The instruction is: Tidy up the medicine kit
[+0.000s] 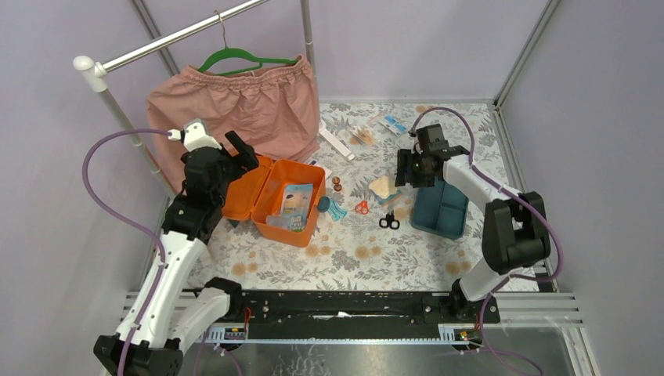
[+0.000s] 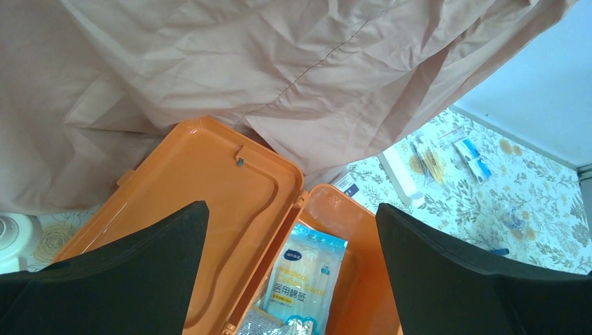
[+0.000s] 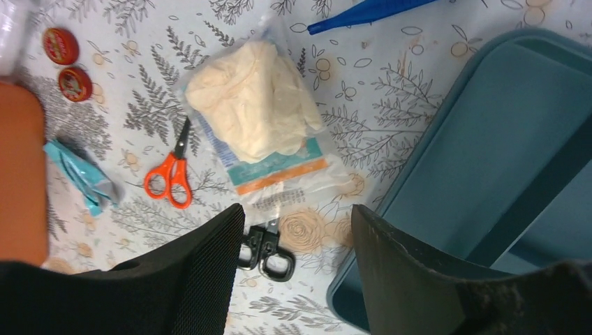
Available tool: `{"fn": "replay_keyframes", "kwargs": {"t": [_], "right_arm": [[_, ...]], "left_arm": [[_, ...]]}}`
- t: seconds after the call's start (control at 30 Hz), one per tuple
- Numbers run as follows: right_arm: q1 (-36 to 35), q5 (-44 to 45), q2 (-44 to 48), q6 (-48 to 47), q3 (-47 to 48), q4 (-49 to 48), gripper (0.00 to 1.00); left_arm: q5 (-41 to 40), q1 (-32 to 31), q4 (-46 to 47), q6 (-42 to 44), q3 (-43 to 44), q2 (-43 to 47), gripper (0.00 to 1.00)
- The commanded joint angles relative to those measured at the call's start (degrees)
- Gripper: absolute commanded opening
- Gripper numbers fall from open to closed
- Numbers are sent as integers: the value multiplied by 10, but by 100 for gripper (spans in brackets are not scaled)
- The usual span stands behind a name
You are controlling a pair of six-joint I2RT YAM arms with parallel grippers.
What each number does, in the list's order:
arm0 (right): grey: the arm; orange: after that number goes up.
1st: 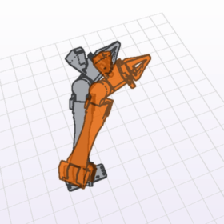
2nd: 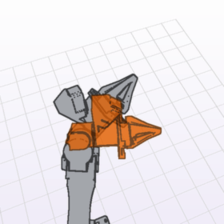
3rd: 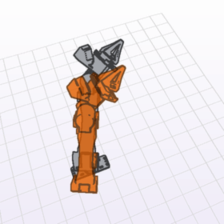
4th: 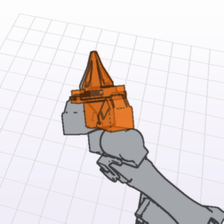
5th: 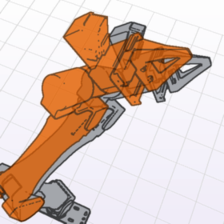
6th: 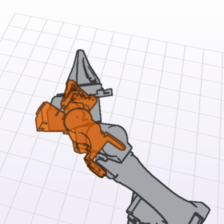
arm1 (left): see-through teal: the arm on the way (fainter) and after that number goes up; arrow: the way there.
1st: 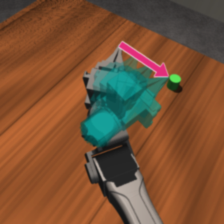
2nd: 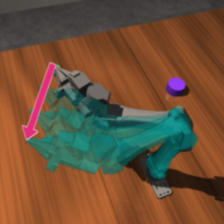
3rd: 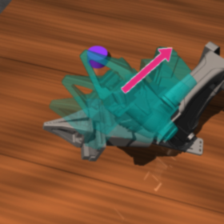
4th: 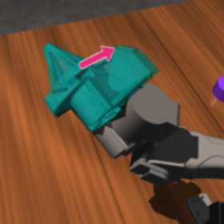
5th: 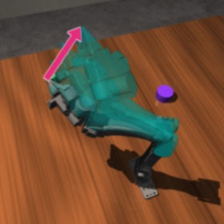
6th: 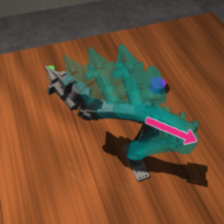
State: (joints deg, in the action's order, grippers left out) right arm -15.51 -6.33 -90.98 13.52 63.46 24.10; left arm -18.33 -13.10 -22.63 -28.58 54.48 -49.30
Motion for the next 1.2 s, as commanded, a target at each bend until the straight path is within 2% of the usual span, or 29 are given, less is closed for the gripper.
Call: {"fn": "replay_keyframes", "kwargs": {"t": [0.0,0.23,0.4,0.63,0.9,1.17], "right_arm": [[8,-41,-47,-89,65,46,65],[20,-43,-117,-123,92,44,63],[31,-46,-151,-153,99,27,66],[52,-94,-178,-162,106,12,66],[53,-140,-201,-143,101,24,63],[53,-167,-175,-97,48,26,56]], "left_arm": [[18,-3,20,15,-13,-15,99],[14,-3,4,23,-10,-37,99],[19,-3,2,25,-8,-54,99],[16,-5,1,27,-8,-58,99],[13,-10,1,28,-8,-57,99],[13,-16,1,28,-9,-52,99]]}}
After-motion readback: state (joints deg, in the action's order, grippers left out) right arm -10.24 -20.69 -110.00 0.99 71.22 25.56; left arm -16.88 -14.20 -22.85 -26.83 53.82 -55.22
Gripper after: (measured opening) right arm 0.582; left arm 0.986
